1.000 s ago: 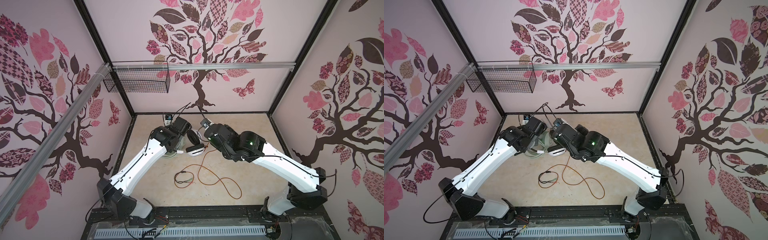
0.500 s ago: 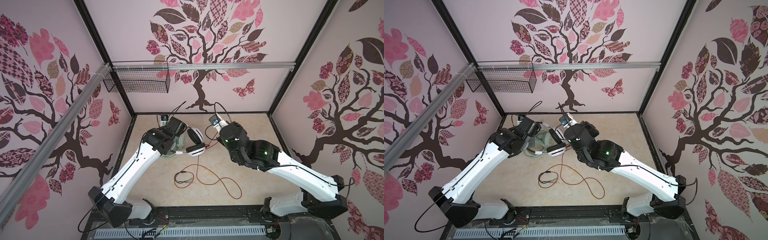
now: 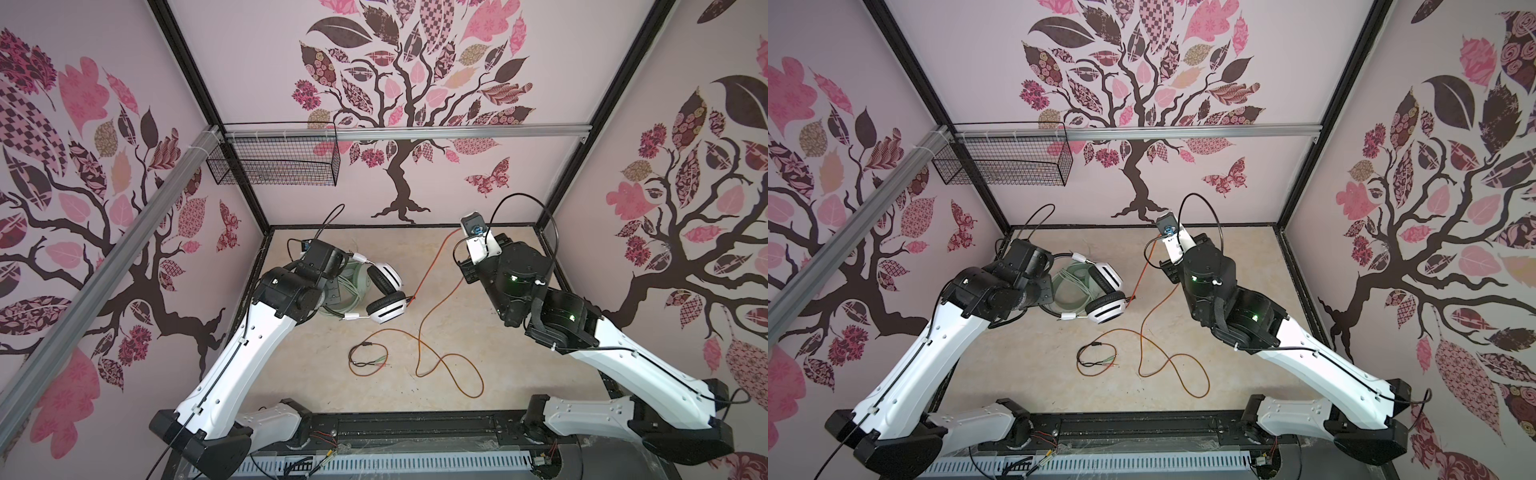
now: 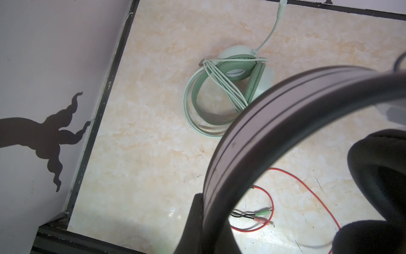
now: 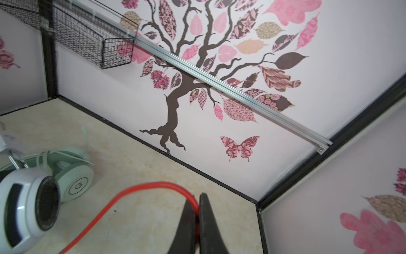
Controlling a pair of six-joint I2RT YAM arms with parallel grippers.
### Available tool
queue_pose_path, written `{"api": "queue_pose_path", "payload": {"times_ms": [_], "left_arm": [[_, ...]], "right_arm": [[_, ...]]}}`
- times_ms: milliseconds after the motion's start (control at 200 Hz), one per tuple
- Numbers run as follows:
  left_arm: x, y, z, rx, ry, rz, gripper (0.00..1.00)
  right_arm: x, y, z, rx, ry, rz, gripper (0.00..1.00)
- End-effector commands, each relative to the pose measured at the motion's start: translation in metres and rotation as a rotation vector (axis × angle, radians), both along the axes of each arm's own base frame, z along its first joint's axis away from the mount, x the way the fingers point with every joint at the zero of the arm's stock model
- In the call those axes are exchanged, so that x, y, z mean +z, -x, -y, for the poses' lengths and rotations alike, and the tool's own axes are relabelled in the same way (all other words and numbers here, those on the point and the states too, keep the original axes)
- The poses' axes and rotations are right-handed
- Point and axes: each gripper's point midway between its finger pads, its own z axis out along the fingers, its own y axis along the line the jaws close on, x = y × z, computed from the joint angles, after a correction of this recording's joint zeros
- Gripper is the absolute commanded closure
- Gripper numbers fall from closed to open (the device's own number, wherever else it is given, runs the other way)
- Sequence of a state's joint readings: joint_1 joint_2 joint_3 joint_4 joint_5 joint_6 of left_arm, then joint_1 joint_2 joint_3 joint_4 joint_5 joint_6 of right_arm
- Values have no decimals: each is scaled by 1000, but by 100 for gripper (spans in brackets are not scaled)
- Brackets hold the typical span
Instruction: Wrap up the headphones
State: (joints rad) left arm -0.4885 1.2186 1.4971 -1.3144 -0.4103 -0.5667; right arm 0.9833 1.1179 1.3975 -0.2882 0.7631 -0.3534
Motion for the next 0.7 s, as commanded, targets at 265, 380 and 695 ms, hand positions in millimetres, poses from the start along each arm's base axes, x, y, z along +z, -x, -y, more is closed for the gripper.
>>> {"api": "queue_pose_path", "payload": {"times_ms": [265, 380, 695], "left_arm": [[41, -30, 18, 64, 305, 94, 100], [41, -40, 25, 78, 338, 87, 100], [34, -59, 57, 98, 503, 9, 100]], "right_arm": [[-33, 53, -16, 358, -99, -34, 100], [-36, 64, -24, 429, -51, -31, 100], [-54, 76, -66, 528, 113, -115, 100]]}}
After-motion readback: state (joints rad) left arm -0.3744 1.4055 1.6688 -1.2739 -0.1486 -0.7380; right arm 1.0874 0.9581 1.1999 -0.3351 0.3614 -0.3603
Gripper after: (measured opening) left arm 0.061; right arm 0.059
